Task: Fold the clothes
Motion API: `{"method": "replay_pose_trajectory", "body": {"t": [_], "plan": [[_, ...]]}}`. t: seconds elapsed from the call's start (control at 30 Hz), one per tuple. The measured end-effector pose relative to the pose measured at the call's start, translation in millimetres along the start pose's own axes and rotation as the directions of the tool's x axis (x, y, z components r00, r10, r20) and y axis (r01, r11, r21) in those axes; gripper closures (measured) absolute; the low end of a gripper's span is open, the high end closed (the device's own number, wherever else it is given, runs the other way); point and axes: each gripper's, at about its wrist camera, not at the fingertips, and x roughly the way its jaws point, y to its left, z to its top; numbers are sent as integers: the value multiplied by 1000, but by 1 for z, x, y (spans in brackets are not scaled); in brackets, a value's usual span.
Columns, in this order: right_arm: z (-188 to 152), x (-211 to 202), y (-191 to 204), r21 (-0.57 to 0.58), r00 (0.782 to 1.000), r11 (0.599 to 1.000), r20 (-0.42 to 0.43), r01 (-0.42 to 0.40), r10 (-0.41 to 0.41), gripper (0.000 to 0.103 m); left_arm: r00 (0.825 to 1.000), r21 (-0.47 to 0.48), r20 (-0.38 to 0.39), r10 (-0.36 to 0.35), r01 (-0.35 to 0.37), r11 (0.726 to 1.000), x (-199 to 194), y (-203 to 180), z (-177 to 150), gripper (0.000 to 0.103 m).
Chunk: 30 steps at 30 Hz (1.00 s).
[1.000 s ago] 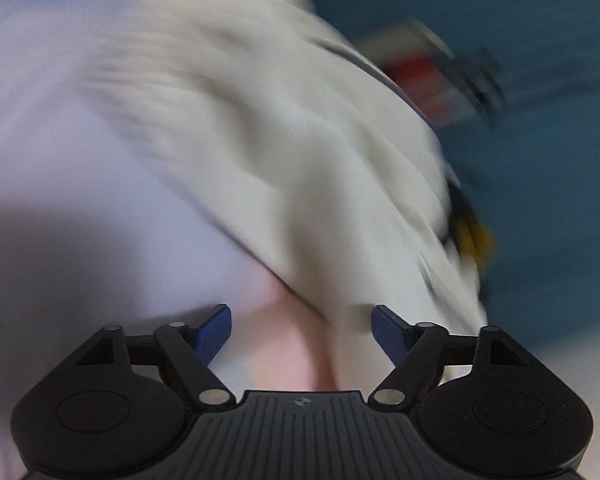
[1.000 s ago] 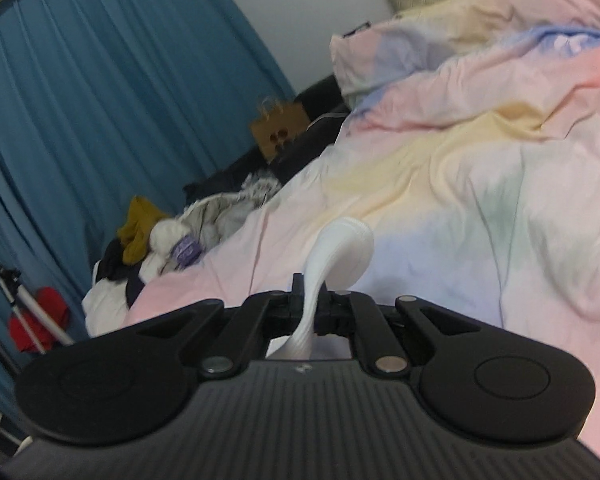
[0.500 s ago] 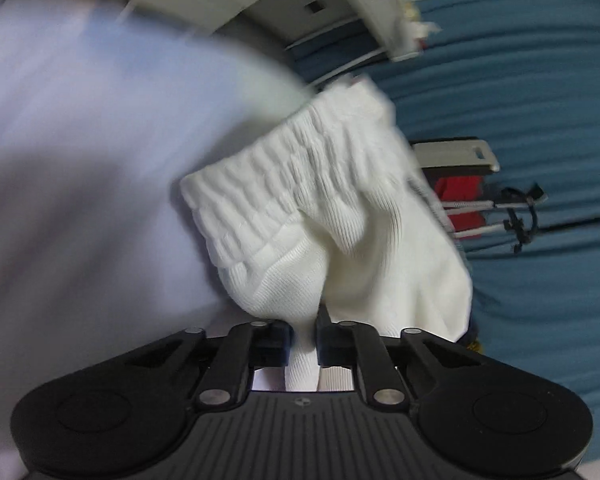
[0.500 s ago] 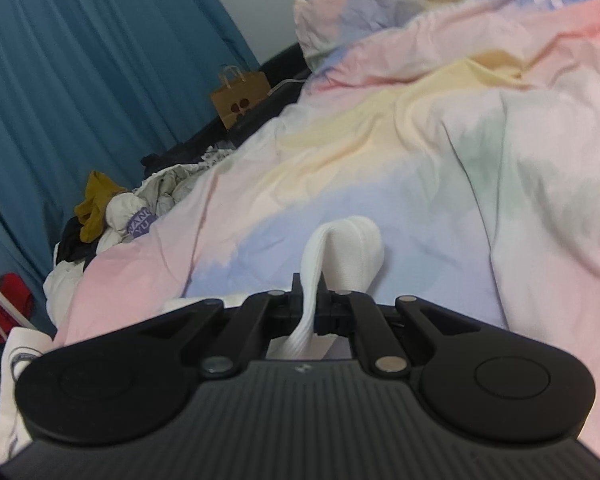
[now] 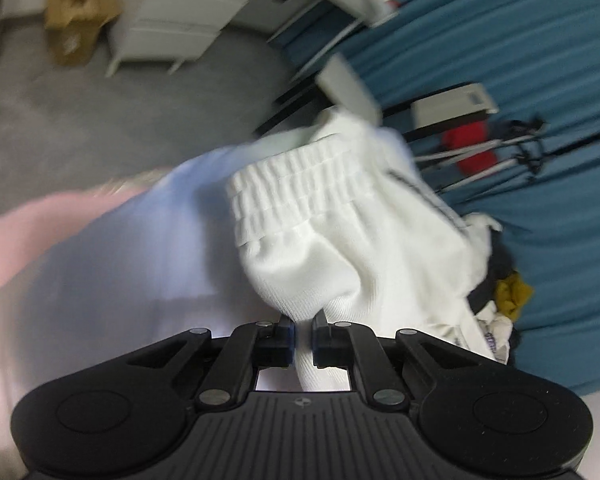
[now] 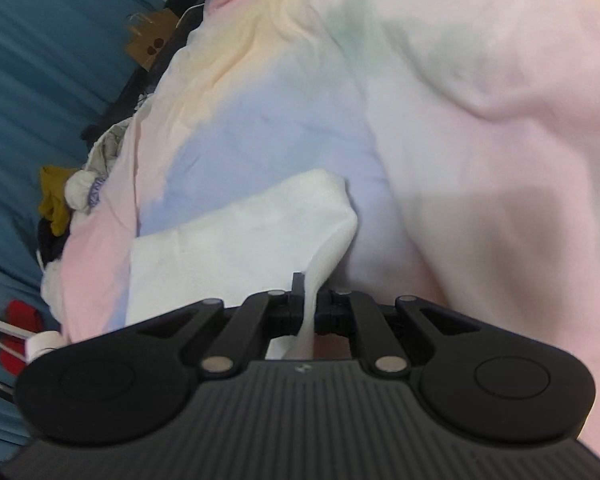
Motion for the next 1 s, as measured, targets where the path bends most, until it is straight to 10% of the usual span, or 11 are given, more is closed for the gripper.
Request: {"method": "replay_pose_trajectory", "body": {"t": [0.13,0.23,0.4,0.5,0.77,1.0], "plan": [[-3,-45,10,-63,976,990,176,-123,132,97,999,-29,-39,28,-29,999,3,13,3,96],[-15,-75,28,-173,949,984,303,-42,93,98,998,5,-35,57,-57,998,5,15,8,98],[-27,-46,2,-82,966,969,137,233,-221,97,991,31,-67,112,-110,993,17,21,11,97],[-25,-37,-9,-55,972,972,72,228,-224,96,989,67,-82,121,-116,991,15,21,11,95],[-23,-65,17,-99,956,971,225,217,-190,87,985,324,2,172,-163,932,-29,-5,-5,65],[-21,-85,50,-253,925,945,364,208,-106,35,980,550,182,81,-170,818,-59,-59,-48,34]]}}
